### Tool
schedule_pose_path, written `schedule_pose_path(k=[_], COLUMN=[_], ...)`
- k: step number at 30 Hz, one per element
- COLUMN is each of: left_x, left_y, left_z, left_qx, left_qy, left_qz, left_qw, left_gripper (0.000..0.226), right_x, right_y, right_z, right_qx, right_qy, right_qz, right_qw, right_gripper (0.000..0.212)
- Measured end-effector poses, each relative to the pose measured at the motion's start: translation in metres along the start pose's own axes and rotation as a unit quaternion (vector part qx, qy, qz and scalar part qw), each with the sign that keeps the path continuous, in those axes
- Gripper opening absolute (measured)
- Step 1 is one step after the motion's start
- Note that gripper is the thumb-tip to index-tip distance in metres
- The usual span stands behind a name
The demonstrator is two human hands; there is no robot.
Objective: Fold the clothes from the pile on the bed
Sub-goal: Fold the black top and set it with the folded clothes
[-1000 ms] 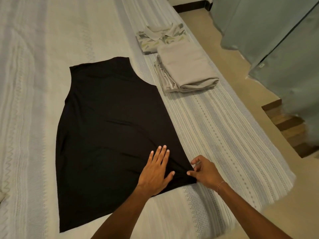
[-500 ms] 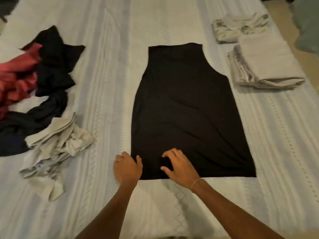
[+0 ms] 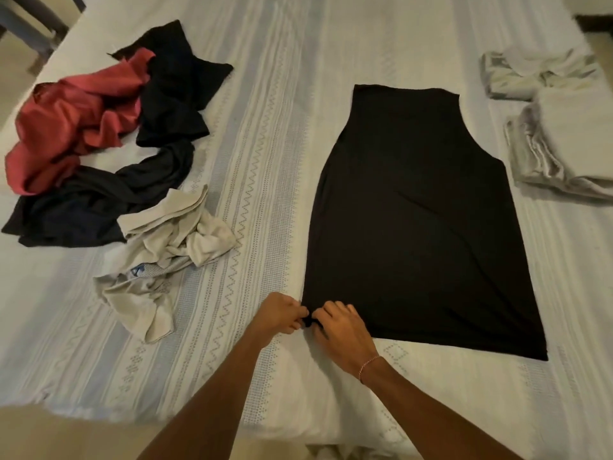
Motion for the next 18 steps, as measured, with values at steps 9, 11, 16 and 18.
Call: schedule_pose_path(k=[9,11,16,18], left_x=[-0.008,-0.014,-0.035,-0.038], left_y=[0.000,0.014,0.083,0.112], left_z=[-0.015,-0.025,-0.055,-0.074], left_qx=[0.028,0.071,0.144,0.162], left_qy=[0.005,0.023,0.103,0.123], left_qz=[-0.180,-0.241,-0.142,-0.095], left_qw=[0.983,0.968,0.974,0.974], left_gripper=[0.020,0.023,0.018,0.014], right_x=[0.007,0.001,-0.030,-0.041], right_y=[0.002,0.010,0.047,0.063], right_z=[-0.010,-0.018,-0.063,-0.089], right_qx=[0.018,0.041,0.084,0.093], right_qy=[-0.102,-0.115,-0.088,-0.082], right_qz=[-0.053,-0.087,-0.126,-0.129], right_qw=[0.993,0.989,0.985,0.984], right_gripper=[0.038,0.036,0.022,0.019])
Point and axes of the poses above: each hand's wrist, its own z-axis away from the middle knuckle, its own x-axis out of the palm, y = z × x, the point moved 7 cm from there along -z, towards the middle knuckle, and after that the axes turned 13 degrees about y, right-handed, at the moved point
